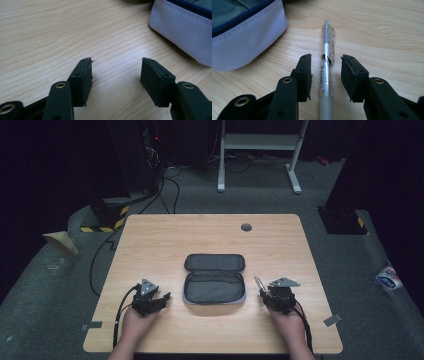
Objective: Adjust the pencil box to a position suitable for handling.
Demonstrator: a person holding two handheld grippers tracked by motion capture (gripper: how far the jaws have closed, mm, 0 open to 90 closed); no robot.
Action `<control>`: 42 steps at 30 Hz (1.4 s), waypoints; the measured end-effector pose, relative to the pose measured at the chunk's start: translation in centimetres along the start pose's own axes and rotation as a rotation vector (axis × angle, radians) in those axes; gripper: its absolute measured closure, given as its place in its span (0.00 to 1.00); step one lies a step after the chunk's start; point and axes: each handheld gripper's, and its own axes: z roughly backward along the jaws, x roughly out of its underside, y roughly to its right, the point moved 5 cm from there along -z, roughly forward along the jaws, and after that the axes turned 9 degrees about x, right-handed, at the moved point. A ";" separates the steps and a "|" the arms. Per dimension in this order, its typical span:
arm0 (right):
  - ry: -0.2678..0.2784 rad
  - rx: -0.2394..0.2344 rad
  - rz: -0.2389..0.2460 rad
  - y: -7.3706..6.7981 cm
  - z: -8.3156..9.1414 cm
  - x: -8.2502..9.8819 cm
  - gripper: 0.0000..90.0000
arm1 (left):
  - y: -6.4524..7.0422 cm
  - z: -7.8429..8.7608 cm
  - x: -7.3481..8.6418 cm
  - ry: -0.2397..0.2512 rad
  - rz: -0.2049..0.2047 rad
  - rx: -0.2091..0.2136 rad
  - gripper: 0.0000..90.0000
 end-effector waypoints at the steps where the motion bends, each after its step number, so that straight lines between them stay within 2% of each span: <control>1: -0.010 0.003 -0.003 0.0 -0.2 0.0 0.67 | 0.0 0.0 0.0 0.000 0.002 0.001 0.48; 4: -0.013 0.005 -0.008 -0.1 -0.1 -0.1 0.68 | 0.0 0.0 0.0 0.000 0.002 0.001 0.48; 6: -0.031 0.016 -0.018 -0.1 -0.1 -0.2 0.65 | 0.0 0.0 0.0 -0.001 0.001 0.000 0.48; 8: -0.048 0.010 -0.015 -0.3 -0.3 -0.1 0.63 | 0.0 0.0 0.0 -0.002 0.000 0.000 0.48; 9: -0.043 0.023 0.002 -0.4 -0.3 -0.1 0.63 | 0.0 0.0 0.0 -0.001 0.001 0.000 0.48; 12: -0.045 0.032 0.014 -0.7 -0.2 -0.1 0.70 | 0.0 0.0 0.0 -0.001 0.002 0.000 0.48; 19: -0.042 0.031 -0.005 -0.5 0.0 0.1 0.86 | 0.0 0.0 0.0 -0.001 0.000 0.002 0.48; 25: -0.035 0.026 0.026 -0.5 0.0 0.1 0.87 | 0.0 0.0 0.0 -0.002 -0.002 -0.001 0.48; 32: -0.036 0.012 0.022 -0.7 0.1 0.1 0.87 | 0.0 0.0 0.0 0.000 0.000 0.002 0.47; 38: -0.008 0.012 0.030 -0.8 0.6 -0.2 0.87 | 0.0 0.0 0.0 0.000 0.002 0.000 0.46; 40: -0.002 0.002 0.019 -0.9 0.7 -0.3 0.87 | 0.0 0.0 0.0 -0.001 0.000 -0.002 0.45; 42: 0.003 -0.001 0.020 -0.8 0.8 -0.4 0.87 | 0.0 0.0 0.0 -0.004 0.007 -0.007 0.42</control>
